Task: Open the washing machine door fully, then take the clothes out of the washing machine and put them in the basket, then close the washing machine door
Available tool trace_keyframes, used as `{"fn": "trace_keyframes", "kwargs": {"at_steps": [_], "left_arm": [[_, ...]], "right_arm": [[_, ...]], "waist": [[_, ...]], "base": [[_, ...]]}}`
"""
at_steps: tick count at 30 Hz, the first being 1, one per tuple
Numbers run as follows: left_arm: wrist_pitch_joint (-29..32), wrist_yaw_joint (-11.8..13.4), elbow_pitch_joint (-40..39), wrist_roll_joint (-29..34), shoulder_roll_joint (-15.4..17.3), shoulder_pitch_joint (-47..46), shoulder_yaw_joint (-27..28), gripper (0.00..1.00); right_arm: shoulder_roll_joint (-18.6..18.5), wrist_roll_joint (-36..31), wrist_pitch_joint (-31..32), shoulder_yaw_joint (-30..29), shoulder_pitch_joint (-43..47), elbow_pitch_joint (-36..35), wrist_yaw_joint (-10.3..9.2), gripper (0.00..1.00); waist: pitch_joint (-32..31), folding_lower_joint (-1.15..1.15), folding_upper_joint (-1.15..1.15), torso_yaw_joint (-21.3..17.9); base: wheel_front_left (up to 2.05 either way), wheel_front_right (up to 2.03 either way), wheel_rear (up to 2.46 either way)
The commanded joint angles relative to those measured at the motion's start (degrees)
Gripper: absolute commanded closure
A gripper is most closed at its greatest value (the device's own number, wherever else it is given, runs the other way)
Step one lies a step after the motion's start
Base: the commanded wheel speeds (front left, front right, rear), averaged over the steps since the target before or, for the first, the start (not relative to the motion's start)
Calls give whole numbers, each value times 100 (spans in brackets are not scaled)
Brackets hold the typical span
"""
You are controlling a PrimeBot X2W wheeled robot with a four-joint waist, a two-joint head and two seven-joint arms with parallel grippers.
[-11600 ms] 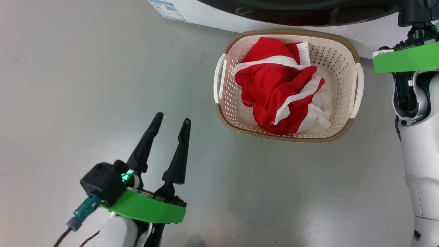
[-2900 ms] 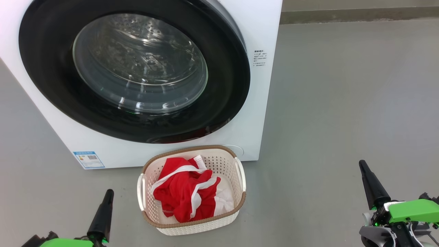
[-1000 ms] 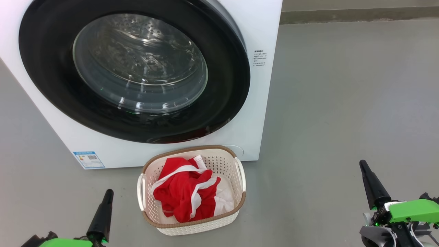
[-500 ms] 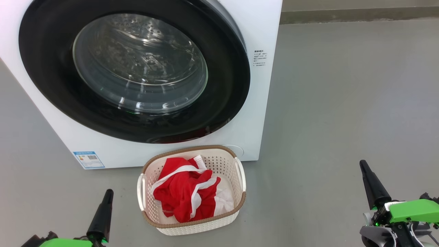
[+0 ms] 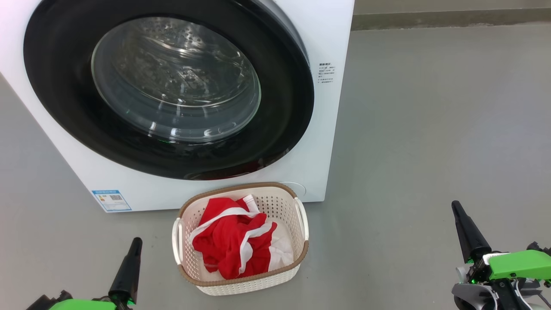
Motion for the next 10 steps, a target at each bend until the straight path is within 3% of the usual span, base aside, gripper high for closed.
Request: {"fn": "trace_keyframes", "kwargs": {"at_steps": [1,10], "left_arm": [[33,-38,-143,25,46,-232,212,100],[35,-38,-143,27,44,-232,214,100]], "right_arm": [[-79,-1,34,86,-242,-167,-3,100],[-78,-1,35,85,-242,-167,-3,100]], "waist": [[0,0,0,0],[0,0,0,0]], "base": [[0,0,0],[0,0,0]]}}
